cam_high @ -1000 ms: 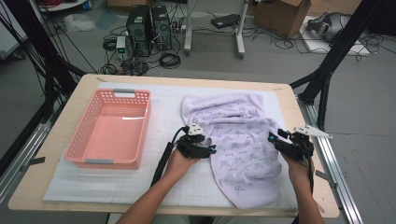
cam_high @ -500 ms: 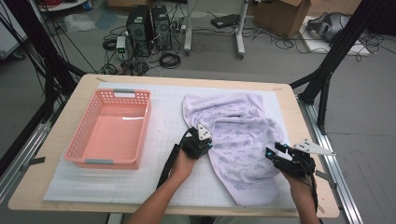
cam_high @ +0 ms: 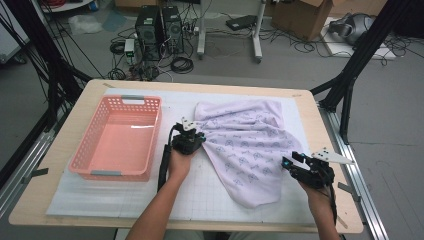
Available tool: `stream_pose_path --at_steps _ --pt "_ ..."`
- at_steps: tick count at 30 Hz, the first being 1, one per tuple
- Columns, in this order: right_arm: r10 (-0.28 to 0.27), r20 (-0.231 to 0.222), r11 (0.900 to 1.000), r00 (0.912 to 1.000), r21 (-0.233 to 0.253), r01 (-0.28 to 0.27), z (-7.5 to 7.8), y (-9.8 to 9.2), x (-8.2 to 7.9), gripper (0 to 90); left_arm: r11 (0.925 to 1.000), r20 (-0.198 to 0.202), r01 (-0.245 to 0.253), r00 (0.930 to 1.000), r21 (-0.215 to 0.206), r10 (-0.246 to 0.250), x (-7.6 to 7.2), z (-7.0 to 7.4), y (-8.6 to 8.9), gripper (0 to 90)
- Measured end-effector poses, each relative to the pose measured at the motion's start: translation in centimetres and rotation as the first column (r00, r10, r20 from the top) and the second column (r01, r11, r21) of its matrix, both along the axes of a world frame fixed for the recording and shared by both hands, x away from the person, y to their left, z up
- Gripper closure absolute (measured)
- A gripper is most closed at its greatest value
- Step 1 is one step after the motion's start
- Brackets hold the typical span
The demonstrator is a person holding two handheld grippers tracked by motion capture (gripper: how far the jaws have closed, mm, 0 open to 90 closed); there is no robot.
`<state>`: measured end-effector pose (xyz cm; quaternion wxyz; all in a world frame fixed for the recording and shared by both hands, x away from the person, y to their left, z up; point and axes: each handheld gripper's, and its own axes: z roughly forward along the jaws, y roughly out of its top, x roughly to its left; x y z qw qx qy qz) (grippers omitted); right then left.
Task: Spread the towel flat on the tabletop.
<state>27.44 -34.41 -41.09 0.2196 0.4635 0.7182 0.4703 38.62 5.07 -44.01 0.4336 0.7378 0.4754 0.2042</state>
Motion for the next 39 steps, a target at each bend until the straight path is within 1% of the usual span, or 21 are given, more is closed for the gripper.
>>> stream_pose_path --at_steps 1,4,7,8,10,11,12,15,17,19,21,22,24,26,28,30,32,33,36,37,39 --pt "0.001 0.002 1.000 1.0000 0.000 -0.001 0.0 0.2 0.1 49.8 0.9999 -0.009 -0.012 0.9999 -0.001 0.012 0.2 0.0 0.2 85.3" --pt "0.018 -0.001 1.000 0.9998 -0.013 -0.018 -0.1 0.6 0.6 49.3 0.9986 0.008 -0.051 0.9986 -0.012 0.051 0.9 0.3 0.9 85.4" --pt "0.025 -0.010 1.000 0.9997 -0.011 -0.025 -0.3 1.0 0.9 48.4 0.9977 0.031 -0.062 0.9975 -0.028 0.063 1.3 0.7 1.5 85.4" --pt "0.029 -0.011 0.999 0.9995 -0.014 -0.030 -0.4 1.2 1.0 48.4 0.9976 0.026 -0.060 0.9978 -0.035 0.061 1.3 0.7 1.7 84.9" --pt "0.039 -0.013 0.999 0.9992 -0.030 -0.039 -0.6 1.5 1.1 47.8 0.9969 -0.007 -0.037 0.9993 -0.069 0.037 1.1 0.6 1.8 78.1" --pt "0.044 -0.012 0.998 0.9990 -0.040 -0.044 -0.6 1.6 1.1 47.6 0.9967 -0.016 -0.018 0.9997 -0.079 0.017 0.8 0.6 1.8 68.0" --pt "0.044 -0.017 0.998 0.9989 -0.042 -0.044 -0.6 1.6 1.2 47.5 0.9957 -0.021 0.000 0.9998 -0.093 -0.002 0.5 0.5 1.8 60.5" --pt "0.038 -0.023 0.998 0.9990 -0.048 -0.039 -0.8 1.3 1.7 46.5 0.9937 -0.012 0.052 0.9985 -0.100 -0.053 -0.8 0.4 1.6 47.2" --pt "0.028 -0.029 0.999 0.9992 -0.033 -0.029 -0.8 0.9 2.0 45.7 0.9923 -0.014 0.080 0.9966 -0.095 -0.082 -1.4 0.5 1.6 45.6" --pt "0.025 -0.027 0.999 0.9993 -0.034 -0.026 -0.7 0.4 2.5 45.2 0.9916 0.001 0.101 0.9949 -0.082 -0.101 -1.8 0.6 1.7 44.1" --pt "0.020 -0.039 0.999 0.9990 -0.043 -0.021 -0.7 -0.1 3.2 44.7 0.9894 0.004 0.114 0.9935 -0.090 -0.114 -2.2 0.7 1.7 43.6" --pt "0.015 -0.052 0.999 0.9985 -0.040 -0.017 -0.8 -0.2 3.5 44.1 0.9869 0.000 0.123 0.9923 -0.104 -0.124 -2.3 0.7 1.7 43.2" --pt "0.023 -0.079 0.999 0.9966 -0.036 -0.026 -1.3 -0.2 4.2 43.2 0.9846 -0.010 0.144 0.9893 -0.100 -0.145 -2.7 0.7 1.4 43.1" --pt "0.022 -0.097 0.996 0.9950 -0.088 -0.030 -1.7 0.1 4.7 43.4 0.9808 -0.021 0.161 0.9862 -0.109 -0.164 -3.3 0.7 1.1 43.1" --pt "0.011 -0.118 0.992 0.9929 -0.122 -0.025 -2.2 0.2 5.1 44.0 0.9772 -0.023 0.184 0.9820 -0.105 -0.188 -4.1 0.6 0.6 43.0" --pt "0.003 -0.141 0.992 0.9900 -0.126 -0.021 -2.7 0.0 5.3 46.2 0.9757 -0.015 0.205 0.9782 -0.077 -0.207 -4.9 0.5 0.3 43.4" --pt "0.000 -0.174 0.989 0.9847 -0.143 -0.025 -3.4 0.2 5.5 46.6 0.9719 -0.027 0.222 0.9741 -0.079 -0.225 -5.4 0.2 -0.2 43.4" --pt "0.000 -0.188 0.986 0.9822 -0.161 -0.031 -3.7 0.4 5.6 46.7 0.9701 -0.042 0.233 0.9708 -0.068 -0.236 -5.6 0.0 -0.5 43.3" --pt "-0.023 -0.166 0.981 0.9858 -0.195 -0.010 -3.8 1.0 5.7 48.5 0.9622 -0.059 0.270 0.9605 -0.033 -0.272 -5.9 -0.4 -1.8 43.0" --pt "-0.031 -0.164 0.978 0.9860 -0.208 -0.004 -3.7 1.2 5.7 49.2 0.9600 -0.063 0.280 0.9580 -0.009 -0.280 -5.9 -0.5 -2.4 42.3" --pt "-0.050 -0.159 0.979 0.9860 -0.202 0.016 -3.8 1.3 5.6 49.9 0.9553 -0.072 0.295 0.9532 0.015 -0.293 -5.9 -0.8 -3.2 41.9"
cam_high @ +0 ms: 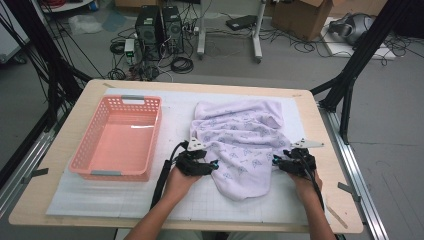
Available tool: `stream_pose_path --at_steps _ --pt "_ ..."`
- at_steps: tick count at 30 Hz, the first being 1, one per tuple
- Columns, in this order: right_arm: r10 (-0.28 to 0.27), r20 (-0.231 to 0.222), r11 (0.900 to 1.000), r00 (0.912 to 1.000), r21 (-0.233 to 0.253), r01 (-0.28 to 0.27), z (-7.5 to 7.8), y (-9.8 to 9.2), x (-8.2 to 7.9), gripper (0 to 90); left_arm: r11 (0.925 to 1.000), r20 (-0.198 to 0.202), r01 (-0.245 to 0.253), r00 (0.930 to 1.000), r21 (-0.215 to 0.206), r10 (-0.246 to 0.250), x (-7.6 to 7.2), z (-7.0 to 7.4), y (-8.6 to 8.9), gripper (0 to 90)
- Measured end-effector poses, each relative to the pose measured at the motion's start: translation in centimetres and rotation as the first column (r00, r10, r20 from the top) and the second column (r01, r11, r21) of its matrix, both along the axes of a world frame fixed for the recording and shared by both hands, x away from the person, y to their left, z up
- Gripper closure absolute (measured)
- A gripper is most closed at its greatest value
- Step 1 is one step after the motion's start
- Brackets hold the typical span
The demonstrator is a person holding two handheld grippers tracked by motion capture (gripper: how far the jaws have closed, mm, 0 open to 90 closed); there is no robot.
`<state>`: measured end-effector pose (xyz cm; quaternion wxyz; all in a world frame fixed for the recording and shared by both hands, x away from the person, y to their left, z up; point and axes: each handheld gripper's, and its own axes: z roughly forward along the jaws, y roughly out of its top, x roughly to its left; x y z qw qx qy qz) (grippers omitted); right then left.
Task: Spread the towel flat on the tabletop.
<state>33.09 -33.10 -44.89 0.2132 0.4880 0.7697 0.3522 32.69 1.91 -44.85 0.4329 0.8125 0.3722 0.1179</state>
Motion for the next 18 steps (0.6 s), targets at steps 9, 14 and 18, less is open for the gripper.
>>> stream_pose_path --at_steps 9,14,18 --pt "-0.060 0.043 0.997 0.9973 0.043 0.059 0.9 0.0 -2.5 45.1 0.9920 0.101 0.056 0.9925 0.113 -0.068 -0.8 -0.2 -2.0 57.7" --pt "-0.057 0.035 0.997 0.9978 0.051 0.055 1.1 0.4 -3.8 42.2 0.9916 0.103 0.062 0.9920 0.114 -0.073 -1.2 -0.2 -2.8 85.6" --pt "-0.074 0.024 0.997 0.9970 0.014 0.073 0.8 1.2 -4.0 40.7 0.9955 0.066 0.021 0.9974 0.093 -0.027 -0.8 0.0 -1.8 87.8"
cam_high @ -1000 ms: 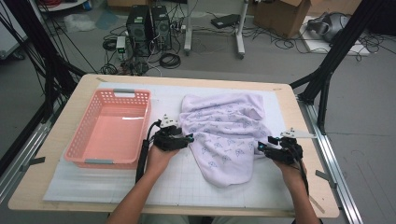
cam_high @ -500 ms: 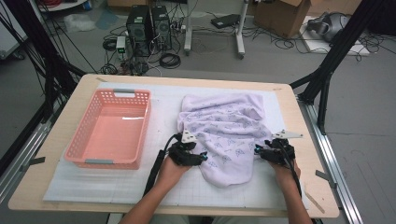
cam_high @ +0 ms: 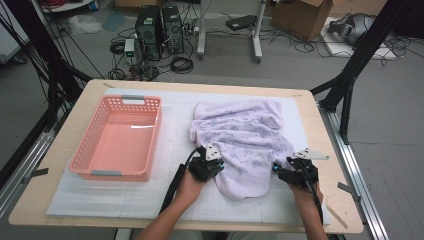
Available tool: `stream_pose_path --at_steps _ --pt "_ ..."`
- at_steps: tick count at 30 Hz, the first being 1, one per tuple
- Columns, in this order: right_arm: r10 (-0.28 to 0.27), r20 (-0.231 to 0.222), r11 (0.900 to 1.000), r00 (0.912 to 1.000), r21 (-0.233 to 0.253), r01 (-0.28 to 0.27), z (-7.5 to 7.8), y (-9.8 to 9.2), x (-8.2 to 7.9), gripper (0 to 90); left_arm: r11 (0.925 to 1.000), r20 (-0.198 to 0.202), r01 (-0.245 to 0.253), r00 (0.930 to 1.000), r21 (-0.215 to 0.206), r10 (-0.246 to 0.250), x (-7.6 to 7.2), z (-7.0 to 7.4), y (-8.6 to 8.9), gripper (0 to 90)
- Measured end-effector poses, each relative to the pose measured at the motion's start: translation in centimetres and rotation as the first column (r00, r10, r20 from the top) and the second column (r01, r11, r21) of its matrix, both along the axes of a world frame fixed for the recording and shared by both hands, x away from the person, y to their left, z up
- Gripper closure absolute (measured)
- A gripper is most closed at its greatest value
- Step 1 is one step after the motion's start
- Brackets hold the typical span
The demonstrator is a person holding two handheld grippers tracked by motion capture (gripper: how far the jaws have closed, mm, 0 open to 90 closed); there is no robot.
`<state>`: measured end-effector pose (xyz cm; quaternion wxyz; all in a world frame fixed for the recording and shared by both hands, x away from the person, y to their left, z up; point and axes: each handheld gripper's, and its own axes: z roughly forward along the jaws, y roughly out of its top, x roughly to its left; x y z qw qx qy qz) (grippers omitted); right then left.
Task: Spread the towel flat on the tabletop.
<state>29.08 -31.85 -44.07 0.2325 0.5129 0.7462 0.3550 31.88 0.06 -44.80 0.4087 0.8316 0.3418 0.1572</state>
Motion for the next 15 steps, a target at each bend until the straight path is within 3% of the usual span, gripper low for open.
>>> stream_pose_path --at_steps 2,4,8,10,15 --pt "-0.013 0.000 0.999 0.9999 -0.029 0.013 0.0 0.1 0.0 41.8 0.9994 -0.008 -0.035 0.9994 0.006 0.035 0.2 0.2 1.1 88.0" --pt "-0.027 -0.001 0.999 0.9996 -0.028 0.027 0.0 -0.1 0.1 42.2 0.9970 -0.005 -0.078 0.9970 -0.002 0.078 0.3 0.4 2.7 88.0" --pt "-0.030 0.022 0.999 0.9993 0.014 0.029 0.6 -0.9 -0.1 43.8 0.9887 0.002 -0.146 0.9892 -0.032 0.146 0.7 1.0 5.7 88.1" --pt "-0.043 0.046 0.999 0.9980 0.032 0.041 1.2 -1.7 -0.3 44.4 0.9859 0.005 -0.163 0.9865 -0.037 0.164 0.9 1.1 6.4 88.1" --pt "-0.073 0.043 0.996 0.9964 0.058 0.071 1.9 -3.6 -1.1 48.1 0.9802 0.027 -0.191 0.9808 -0.051 0.193 1.0 1.2 7.1 88.0"
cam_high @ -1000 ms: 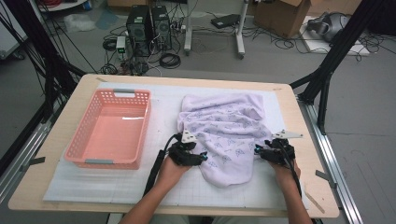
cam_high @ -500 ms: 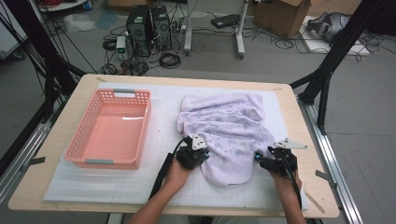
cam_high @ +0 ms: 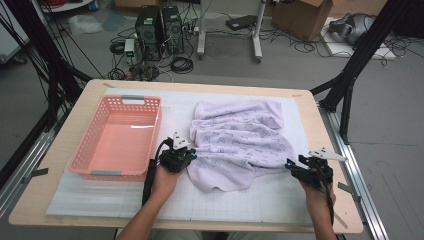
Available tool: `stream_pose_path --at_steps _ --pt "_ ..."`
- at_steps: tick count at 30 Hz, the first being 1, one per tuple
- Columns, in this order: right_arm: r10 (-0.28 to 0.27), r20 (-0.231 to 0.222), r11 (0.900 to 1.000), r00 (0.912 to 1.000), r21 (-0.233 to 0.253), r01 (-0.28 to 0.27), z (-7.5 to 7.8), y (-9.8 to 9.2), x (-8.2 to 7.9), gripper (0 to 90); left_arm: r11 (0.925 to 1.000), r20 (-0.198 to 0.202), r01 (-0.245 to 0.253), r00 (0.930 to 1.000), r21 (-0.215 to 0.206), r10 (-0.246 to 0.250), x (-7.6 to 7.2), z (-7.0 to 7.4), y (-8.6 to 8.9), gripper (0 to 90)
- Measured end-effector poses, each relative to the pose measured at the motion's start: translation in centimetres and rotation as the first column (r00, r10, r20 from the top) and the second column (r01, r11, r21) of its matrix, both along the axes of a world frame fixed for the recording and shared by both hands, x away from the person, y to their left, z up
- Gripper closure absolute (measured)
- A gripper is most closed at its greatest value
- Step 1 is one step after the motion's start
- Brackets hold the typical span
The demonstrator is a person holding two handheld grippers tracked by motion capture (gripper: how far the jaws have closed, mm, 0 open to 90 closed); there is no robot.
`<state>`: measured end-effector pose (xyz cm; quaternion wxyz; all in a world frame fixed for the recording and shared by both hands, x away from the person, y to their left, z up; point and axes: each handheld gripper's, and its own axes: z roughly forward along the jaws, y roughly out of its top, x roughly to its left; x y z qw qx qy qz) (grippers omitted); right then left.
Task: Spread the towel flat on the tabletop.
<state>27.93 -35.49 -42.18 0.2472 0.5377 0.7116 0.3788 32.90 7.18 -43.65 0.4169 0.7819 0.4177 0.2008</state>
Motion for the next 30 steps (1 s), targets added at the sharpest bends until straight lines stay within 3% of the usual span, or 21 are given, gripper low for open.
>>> stream_pose_path --at_steps 4,7,10,12,14,18,21,23,25,26,27,28,30 --pt "0.005 -0.029 1.000 0.9996 0.017 -0.005 -0.3 -0.8 -0.7 51.8 0.9991 0.001 -0.025 0.9997 -0.033 0.025 -0.2 0.0 0.1 85.5" --pt "0.036 -0.053 0.998 0.9979 0.047 -0.034 -0.7 -0.6 -0.9 55.4 0.9982 -0.012 0.023 0.9997 -0.055 -0.024 -0.5 -0.2 -0.1 63.3" --pt "0.077 -0.086 0.994 0.9933 0.079 -0.070 -1.3 0.2 -0.9 58.6 0.9958 -0.002 0.058 0.9983 -0.072 -0.058 -1.1 -0.2 -0.1 54.3" --pt "0.100 -0.113 0.992 0.9886 0.093 -0.089 -1.6 1.2 -0.9 58.3 0.9948 0.001 0.065 0.9978 -0.079 -0.066 -1.3 -0.3 0.0 53.1" --pt "0.123 -0.100 0.990 0.9874 0.084 -0.115 -1.4 2.4 -0.9 58.1 0.9944 -0.003 0.073 0.9973 -0.076 -0.073 -1.3 -0.4 0.0 51.4" --pt "0.189 -0.099 0.982 0.9769 0.038 -0.186 -1.1 5.2 -0.6 58.6 0.9935 -0.007 0.087 0.9961 -0.074 -0.088 -1.3 -0.5 -0.1 51.9" --pt "0.206 -0.115 0.978 0.9718 0.052 -0.201 -1.7 6.3 0.4 59.7 0.9915 -0.005 0.112 0.9936 -0.066 -0.113 -1.4 -0.6 -0.2 55.6" --pt "0.207 -0.127 0.978 0.9701 0.034 -0.204 -2.2 7.1 0.8 60.0 0.9904 -0.008 0.126 0.9919 -0.058 -0.127 -1.4 -0.8 -0.3 56.5" --pt "0.214 -0.109 0.975 0.9707 -0.033 -0.219 -2.4 7.5 1.0 65.0 0.9903 -0.016 0.128 0.9915 -0.053 -0.129 -1.3 -0.9 -0.4 56.1" --pt "0.224 -0.111 0.973 0.9683 -0.034 -0.229 -2.3 7.5 1.1 69.7 0.9908 -0.018 0.125 0.9919 -0.052 -0.126 -1.3 -1.0 -0.5 55.4" --pt "0.252 -0.120 0.966 0.9602 -0.027 -0.257 -2.2 7.3 1.2 84.6 0.9906 -0.021 0.130 0.9912 -0.042 -0.131 -1.4 -1.0 -0.5 53.7" --pt "0.288 -0.126 0.955 0.9493 -0.035 -0.294 -1.9 6.9 1.3 85.9 0.9907 -0.025 0.130 0.9911 -0.041 -0.131 -1.5 -0.9 -0.6 51.9" --pt "0.306 -0.131 0.949 0.9431 -0.043 -0.313 -1.3 5.6 1.2 86.7 0.9905 -0.018 0.132 0.9909 -0.038 -0.133 -1.6 -0.9 -0.6 50.8"
